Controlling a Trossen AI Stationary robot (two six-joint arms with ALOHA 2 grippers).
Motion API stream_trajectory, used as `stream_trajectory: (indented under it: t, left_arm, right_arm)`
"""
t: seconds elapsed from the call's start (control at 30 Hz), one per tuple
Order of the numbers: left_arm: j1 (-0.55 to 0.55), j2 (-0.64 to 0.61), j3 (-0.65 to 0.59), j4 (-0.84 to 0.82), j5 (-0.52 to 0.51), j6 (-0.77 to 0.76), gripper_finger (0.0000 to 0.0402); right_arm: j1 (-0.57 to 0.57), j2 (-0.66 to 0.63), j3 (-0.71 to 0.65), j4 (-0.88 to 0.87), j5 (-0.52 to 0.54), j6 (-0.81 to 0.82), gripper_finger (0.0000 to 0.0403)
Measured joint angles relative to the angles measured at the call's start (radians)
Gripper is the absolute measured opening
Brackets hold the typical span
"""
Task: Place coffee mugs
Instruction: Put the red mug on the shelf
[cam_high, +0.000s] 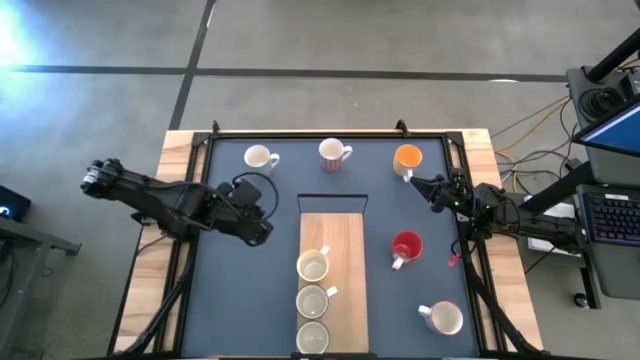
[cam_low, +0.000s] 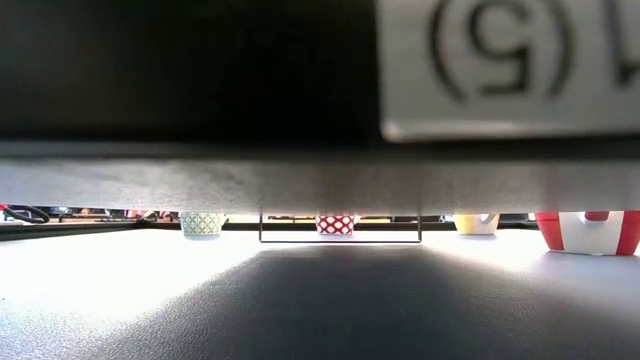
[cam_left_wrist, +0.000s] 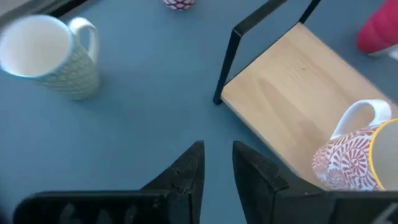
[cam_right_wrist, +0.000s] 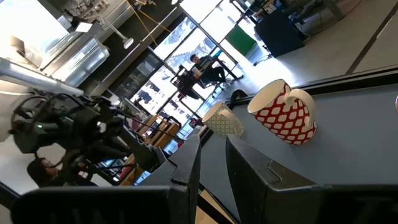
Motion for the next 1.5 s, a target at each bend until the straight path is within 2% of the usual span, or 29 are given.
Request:
stream_trajectory:
  t: [0.03,0.23,0.4,0.47,0.53,0.67,0.87,1.0,1.1,1.37,1.5]
  left_arm:
    - [0.000,-0.021,-0.039,0.046,0.000,0.005,0.0065]
    - [0.003,-0.141,-0.248,0.270,0.003,0.022,0.0065]
    - [0.005,-0.244,-0.383,0.445,0.001,0.055,0.0064]
    - [0.005,-0.286,-0.431,0.524,-0.004,0.094,0.0061]
    - [0.005,-0.326,-0.477,0.624,-0.003,0.159,0.0058]
    - [0.005,-0.389,-0.554,0.829,-0.003,0.359,0.0053]
    - [0.005,-0.428,-0.623,1.085,0.031,0.589,0.0052]
    - [0.005,-0.430,-0.629,1.100,0.120,0.719,0.0052]
    - [0.004,-0.422,-0.629,1.100,0.128,0.768,0.0052]
    - [0.005,-0.367,-0.583,1.098,0.096,0.718,0.0052]
    - [0.005,-0.353,-0.555,1.096,0.095,0.722,0.0052]
  right_arm:
    - [0.000,0.000,0.000,0.000,0.001,-0.004,0.0066]
    - [0.000,0.000,0.000,0.000,0.054,-0.309,0.0066]
    - [-0.001,0.002,0.000,0.000,0.167,-0.689,0.0066]
    - [0.000,0.002,0.000,0.000,0.175,-0.756,0.0066]
    - [0.000,0.002,0.000,0.001,0.175,-0.719,0.0066]
    - [0.000,0.002,0.000,0.001,0.176,-0.544,0.0066]
    - [0.000,0.007,0.000,0.017,0.210,-0.370,0.0066]
    - [-0.001,0.006,0.000,0.042,0.211,-0.316,0.0066]
    - [-0.001,0.008,0.000,0.041,0.210,-0.313,0.0066]
    - [-0.003,0.006,0.000,0.065,0.261,-0.299,0.0066]
    - [-0.003,0.006,0.000,0.067,0.230,-0.163,0.0066]
